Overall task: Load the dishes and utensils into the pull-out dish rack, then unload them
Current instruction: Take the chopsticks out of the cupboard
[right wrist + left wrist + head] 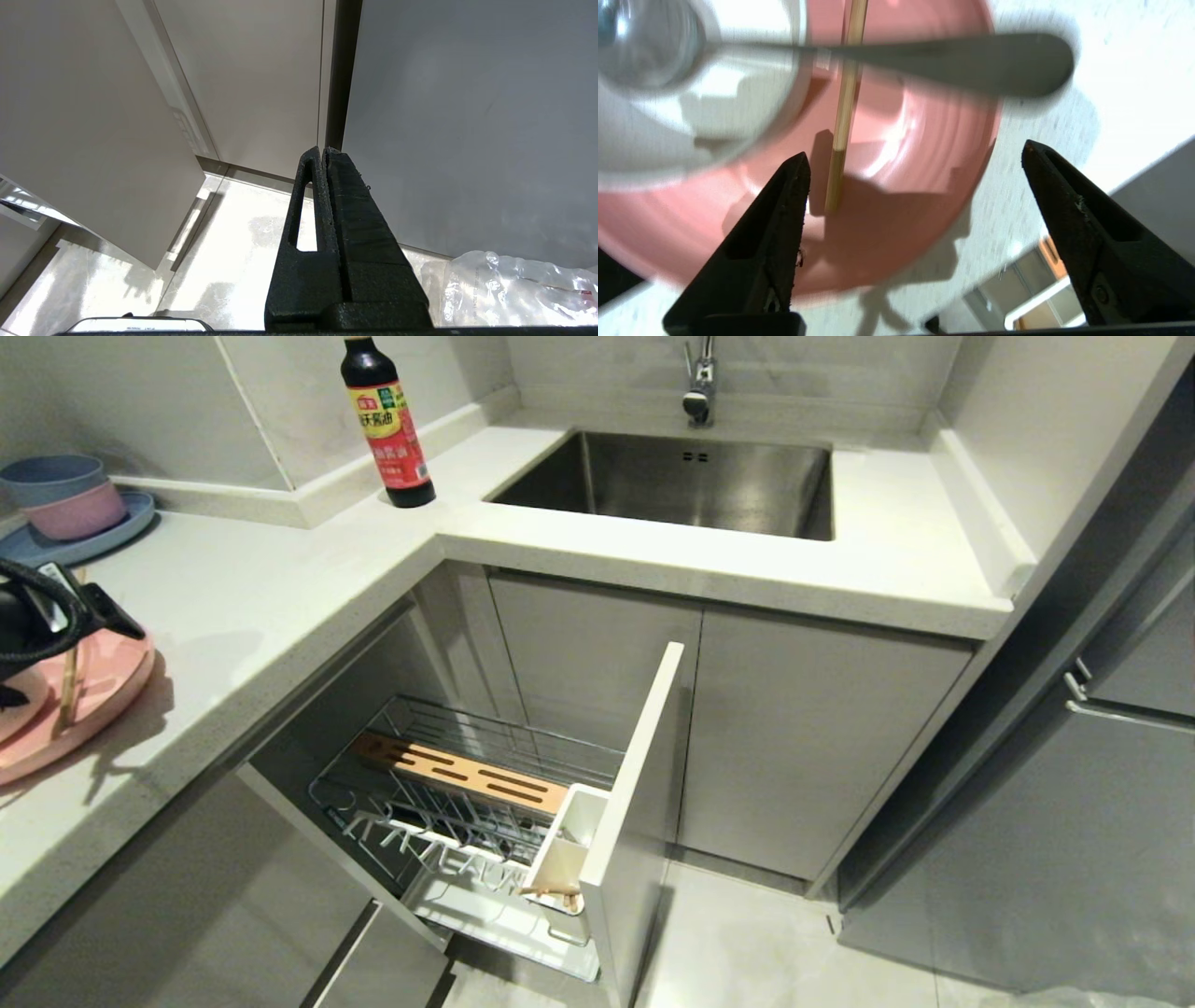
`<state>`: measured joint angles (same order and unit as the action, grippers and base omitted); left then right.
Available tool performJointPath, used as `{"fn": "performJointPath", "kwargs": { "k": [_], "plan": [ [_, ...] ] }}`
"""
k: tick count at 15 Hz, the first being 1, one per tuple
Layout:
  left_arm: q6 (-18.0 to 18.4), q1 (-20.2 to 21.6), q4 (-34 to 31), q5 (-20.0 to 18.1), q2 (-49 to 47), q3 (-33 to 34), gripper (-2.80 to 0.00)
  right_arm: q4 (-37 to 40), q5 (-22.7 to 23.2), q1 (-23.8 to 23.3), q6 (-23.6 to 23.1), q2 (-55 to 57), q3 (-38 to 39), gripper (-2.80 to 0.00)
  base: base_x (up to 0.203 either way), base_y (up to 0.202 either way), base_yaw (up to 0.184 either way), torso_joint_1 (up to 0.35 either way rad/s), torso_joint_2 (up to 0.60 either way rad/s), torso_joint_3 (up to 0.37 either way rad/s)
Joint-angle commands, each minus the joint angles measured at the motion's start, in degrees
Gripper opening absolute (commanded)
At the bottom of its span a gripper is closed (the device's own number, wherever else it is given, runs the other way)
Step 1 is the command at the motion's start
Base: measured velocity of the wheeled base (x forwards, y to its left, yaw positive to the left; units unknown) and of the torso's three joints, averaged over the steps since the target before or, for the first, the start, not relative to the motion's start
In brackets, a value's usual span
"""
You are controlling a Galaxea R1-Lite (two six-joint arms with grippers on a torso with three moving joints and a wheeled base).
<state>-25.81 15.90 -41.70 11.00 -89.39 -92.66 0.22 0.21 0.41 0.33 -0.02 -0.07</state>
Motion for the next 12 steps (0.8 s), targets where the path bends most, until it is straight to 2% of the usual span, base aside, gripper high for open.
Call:
{"fn": "performJointPath", "kwargs": {
  "k": [1, 2, 6, 8, 12],
  "plan": [
    [-1.3, -1.5, -3.7, 0.1, 2.1, 0.3, 0.00, 0.0, 0.0, 0.0, 0.0, -0.1, 0.0, -2.80, 0.000, 0.000, 0.000, 0.000, 0.00, 0.000],
    [-2.5, -2.4, -5.1, 0.1, 3.4, 0.6, -2.80, 0.0, 0.0, 0.0, 0.0, 0.0, 0.0, -2.80, 0.000, 0.000, 0.000, 0.000, 0.00, 0.000],
    [-4.6, -5.9, -5.6, 0.1, 9.7, 3.1, -2.80, 0.0, 0.0, 0.0, 0.0, 0.0, 0.1, -2.80, 0.000, 0.000, 0.000, 0.000, 0.00, 0.000],
    [-5.5, -9.1, -5.7, 0.2, 13.0, 4.5, -2.80, 0.0, 0.0, 0.0, 0.0, 0.0, 0.1, -2.80, 0.000, 0.000, 0.000, 0.000, 0.00, 0.000],
    [-5.9, -19.0, -6.2, -1.2, 21.1, 12.6, -2.80, 0.0, 0.0, 0.0, 0.0, 0.0, 0.0, -2.80, 0.000, 0.000, 0.000, 0.000, 0.00, 0.000]
  ]
}}
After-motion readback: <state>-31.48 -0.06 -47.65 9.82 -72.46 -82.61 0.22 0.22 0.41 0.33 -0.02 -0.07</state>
